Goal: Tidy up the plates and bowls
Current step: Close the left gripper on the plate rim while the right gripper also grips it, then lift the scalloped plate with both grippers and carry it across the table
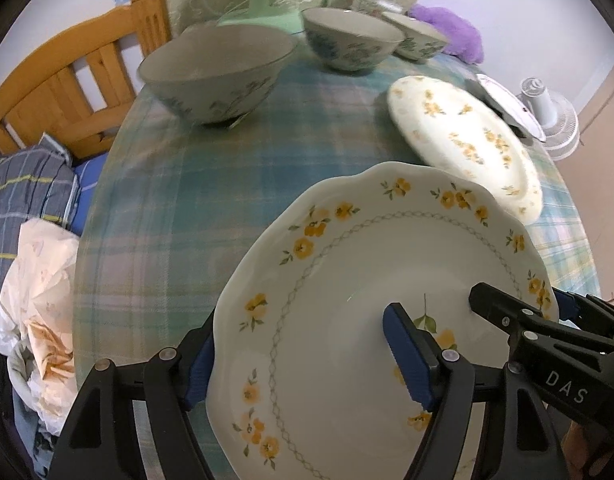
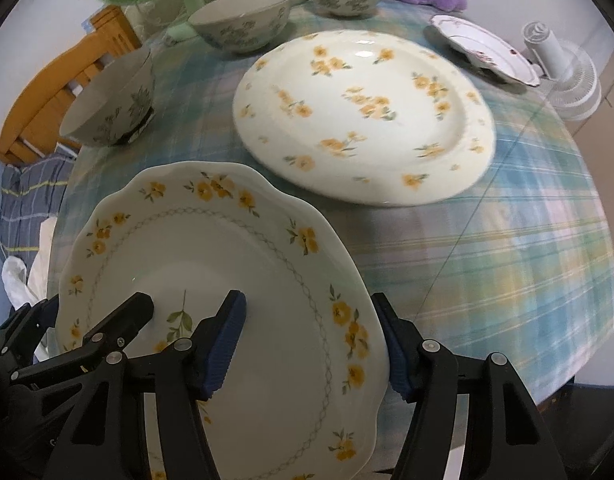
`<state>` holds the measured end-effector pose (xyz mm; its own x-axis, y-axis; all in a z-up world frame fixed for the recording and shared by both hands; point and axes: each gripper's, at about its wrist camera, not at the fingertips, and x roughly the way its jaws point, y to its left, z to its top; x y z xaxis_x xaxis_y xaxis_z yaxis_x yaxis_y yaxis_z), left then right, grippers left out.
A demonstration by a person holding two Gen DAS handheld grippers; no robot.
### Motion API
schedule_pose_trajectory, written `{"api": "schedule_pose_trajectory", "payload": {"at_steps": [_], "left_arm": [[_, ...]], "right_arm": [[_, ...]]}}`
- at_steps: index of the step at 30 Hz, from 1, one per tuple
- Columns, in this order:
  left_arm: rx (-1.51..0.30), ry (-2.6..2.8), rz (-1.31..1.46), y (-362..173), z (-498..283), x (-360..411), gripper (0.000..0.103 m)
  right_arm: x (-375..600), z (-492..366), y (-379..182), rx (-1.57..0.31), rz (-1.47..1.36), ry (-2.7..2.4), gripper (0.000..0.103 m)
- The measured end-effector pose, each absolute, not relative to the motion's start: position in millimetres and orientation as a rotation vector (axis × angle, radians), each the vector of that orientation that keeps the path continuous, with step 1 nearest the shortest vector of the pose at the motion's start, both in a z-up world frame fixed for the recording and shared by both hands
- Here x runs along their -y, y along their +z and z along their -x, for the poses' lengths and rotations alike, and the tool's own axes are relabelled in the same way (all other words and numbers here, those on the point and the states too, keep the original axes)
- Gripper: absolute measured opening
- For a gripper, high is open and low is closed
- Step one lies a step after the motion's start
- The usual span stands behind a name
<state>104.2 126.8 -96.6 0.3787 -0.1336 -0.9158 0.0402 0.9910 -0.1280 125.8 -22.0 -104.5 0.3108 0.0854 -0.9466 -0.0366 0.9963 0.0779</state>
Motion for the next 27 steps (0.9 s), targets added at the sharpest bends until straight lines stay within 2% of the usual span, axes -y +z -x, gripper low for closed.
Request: {"api": "schedule_pose_trajectory", "payload": {"at_steps": [9, 27], "left_arm": [[-1.117, -0.13, 0.041, -74.2, -106.7, -81.1, 0.076], [-1.086, -0.086, 0.081, -67.3, -127.2, 56.4, 0.076]], "right_arm": [[72.0, -122.0, -81.5, -1.196, -0.099, 0.044, 0.067], [209.1, -142.6, -64.9, -1.169, -0.059, 0.095, 0.067]]}}
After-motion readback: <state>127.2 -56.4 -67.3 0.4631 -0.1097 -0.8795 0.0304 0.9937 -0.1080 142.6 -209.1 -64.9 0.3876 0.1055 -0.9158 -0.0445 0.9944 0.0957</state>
